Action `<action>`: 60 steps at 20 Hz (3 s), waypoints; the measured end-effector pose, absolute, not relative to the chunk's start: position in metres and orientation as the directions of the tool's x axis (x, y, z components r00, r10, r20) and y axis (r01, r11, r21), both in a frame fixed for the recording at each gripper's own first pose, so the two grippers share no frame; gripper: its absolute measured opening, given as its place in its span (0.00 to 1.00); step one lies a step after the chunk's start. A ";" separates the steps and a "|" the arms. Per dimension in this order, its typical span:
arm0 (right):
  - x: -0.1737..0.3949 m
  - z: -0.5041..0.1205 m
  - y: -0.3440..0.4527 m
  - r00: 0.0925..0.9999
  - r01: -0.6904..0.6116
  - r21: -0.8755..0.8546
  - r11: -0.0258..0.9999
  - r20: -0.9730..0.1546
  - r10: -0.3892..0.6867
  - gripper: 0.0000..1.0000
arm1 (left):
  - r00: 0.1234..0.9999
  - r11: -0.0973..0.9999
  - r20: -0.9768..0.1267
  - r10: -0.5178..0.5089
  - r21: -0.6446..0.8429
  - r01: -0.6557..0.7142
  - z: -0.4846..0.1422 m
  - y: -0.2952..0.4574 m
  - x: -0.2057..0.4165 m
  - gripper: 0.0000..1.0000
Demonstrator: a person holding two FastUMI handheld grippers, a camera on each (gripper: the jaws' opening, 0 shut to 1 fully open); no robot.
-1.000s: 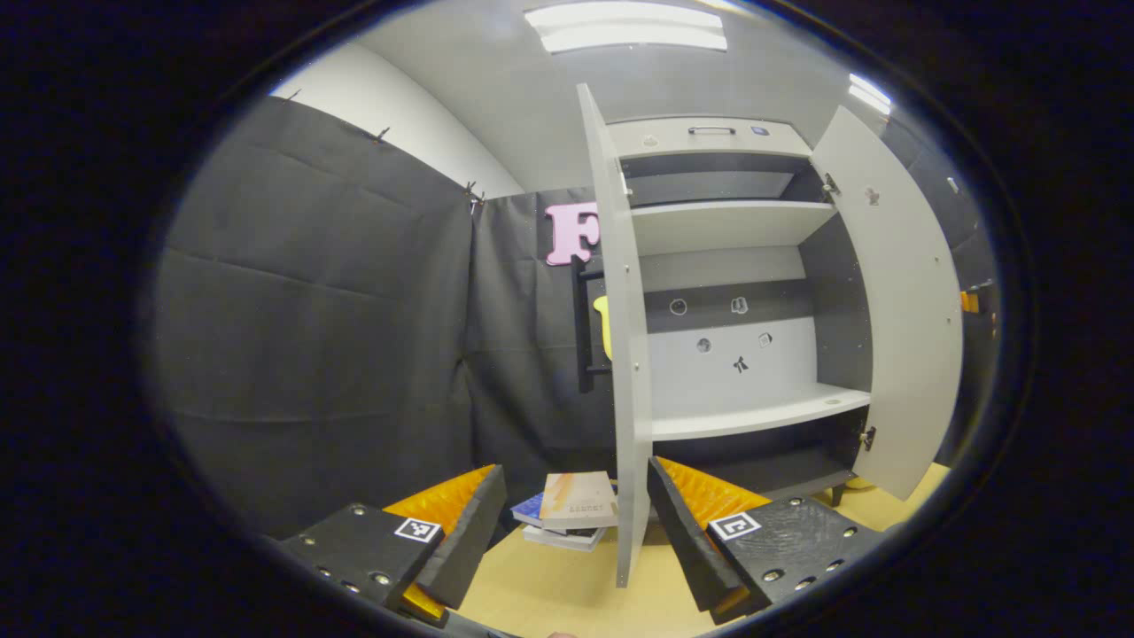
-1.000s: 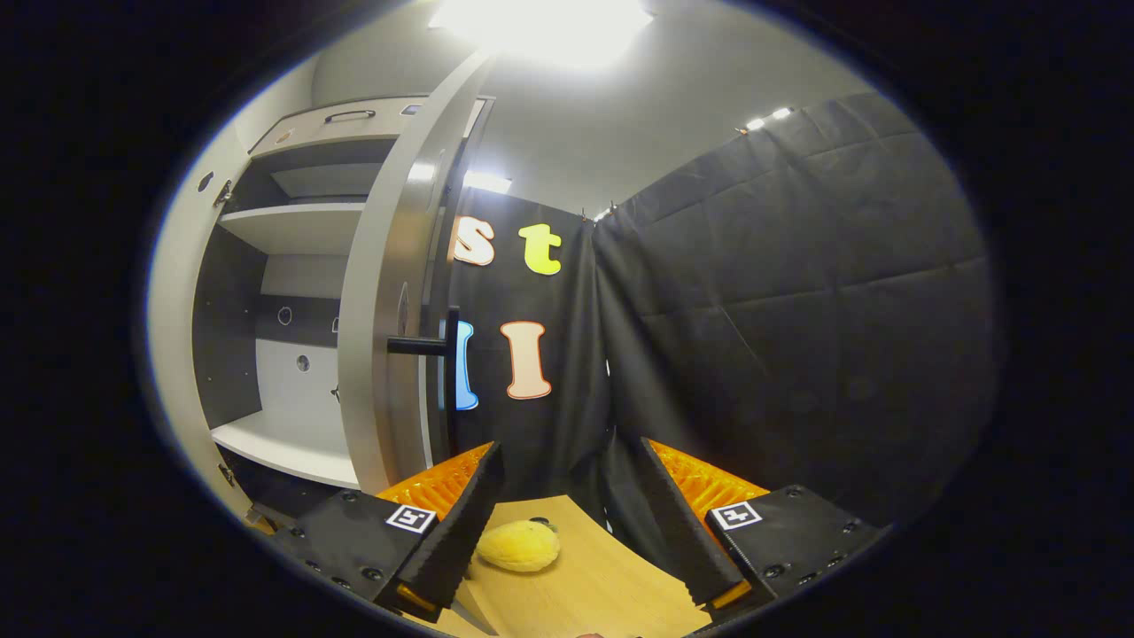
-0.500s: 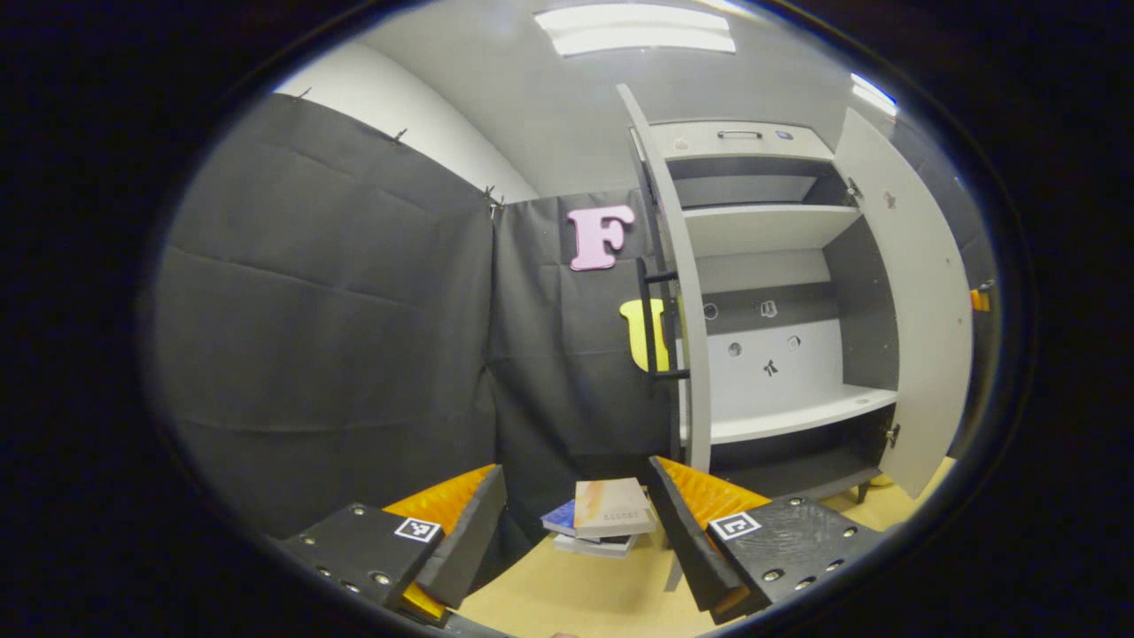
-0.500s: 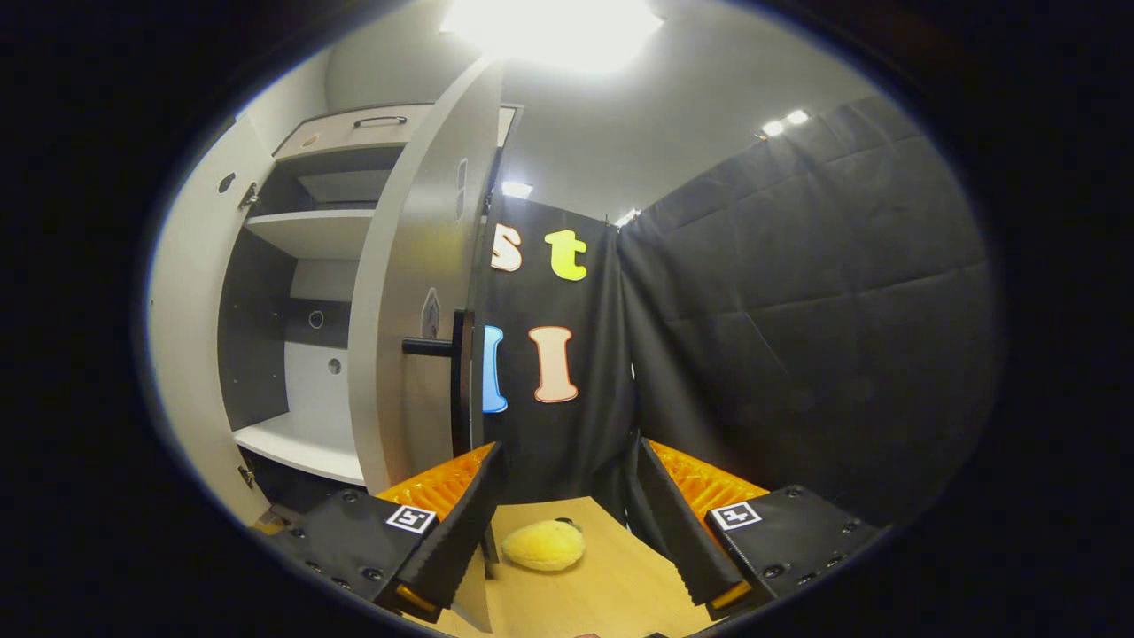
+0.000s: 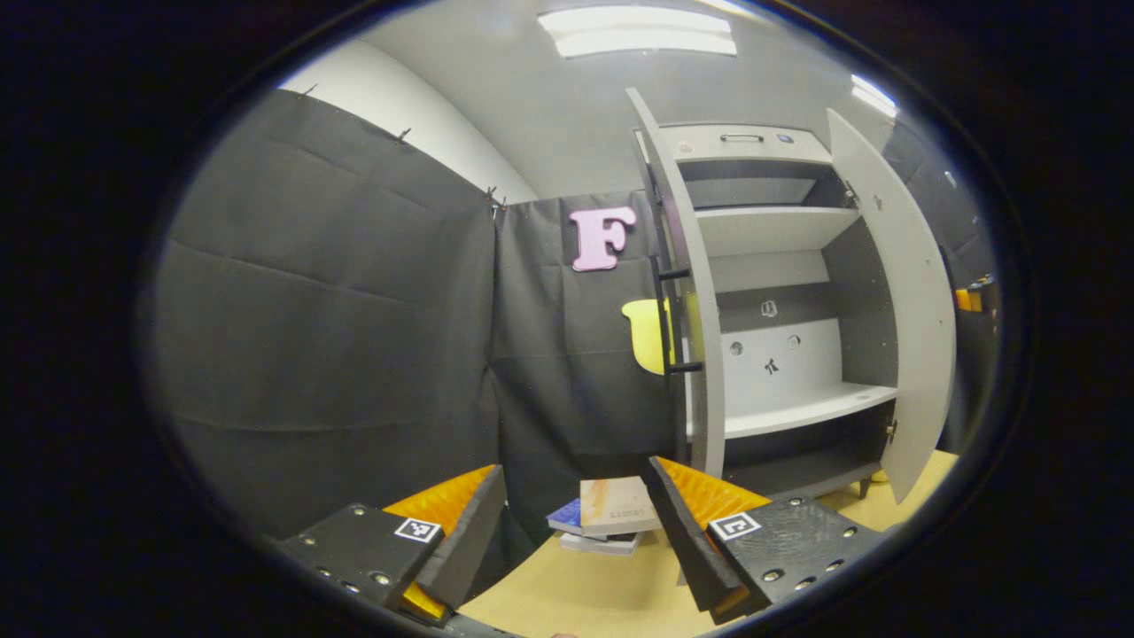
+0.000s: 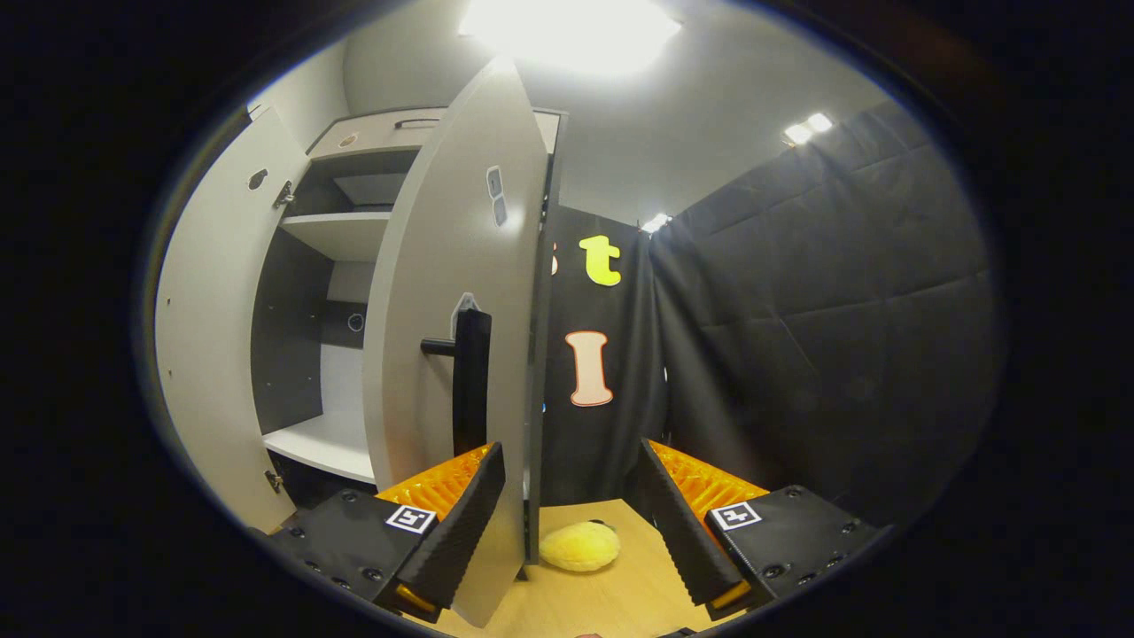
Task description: Grasp the bottle in the cabinet with the left hand and place it on the coaster, then close the right door with the right hand and the left door with the left hand.
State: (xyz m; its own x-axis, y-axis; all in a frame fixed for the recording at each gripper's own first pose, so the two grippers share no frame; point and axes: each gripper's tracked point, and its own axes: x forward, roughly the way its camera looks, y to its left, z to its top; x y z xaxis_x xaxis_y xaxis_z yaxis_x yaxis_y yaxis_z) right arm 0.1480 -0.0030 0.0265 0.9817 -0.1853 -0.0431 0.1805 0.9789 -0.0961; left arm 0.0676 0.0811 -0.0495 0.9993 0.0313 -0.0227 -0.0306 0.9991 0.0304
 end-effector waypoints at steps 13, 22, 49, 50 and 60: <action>0.178 0.015 0.077 0.998 0.037 -0.121 0.992 -0.045 -0.042 0.97 | 0.995 0.994 -0.049 0.092 0.058 -0.089 -0.060 0.116 0.046 0.94; 0.157 0.020 0.068 0.999 0.020 -0.105 0.994 -0.027 -0.023 0.97 | 0.997 0.998 -0.044 0.057 0.015 -0.056 -0.048 0.101 0.072 1.00; 0.089 -0.028 -0.031 0.990 0.095 -0.049 0.994 -0.098 -0.099 0.96 | 0.999 0.992 -0.008 0.050 -0.115 -0.050 0.023 0.069 0.215 0.99; 0.089 -0.030 -0.033 0.990 0.094 -0.047 0.994 -0.100 -0.098 0.96 | 0.998 0.991 -0.012 0.056 -0.124 -0.057 0.022 0.067 0.212 0.99; 0.102 -0.032 -0.039 0.992 0.076 -0.011 0.997 -0.099 -0.076 0.97 | 0.999 0.997 -0.011 0.052 -0.049 -0.052 0.026 0.038 0.201 0.98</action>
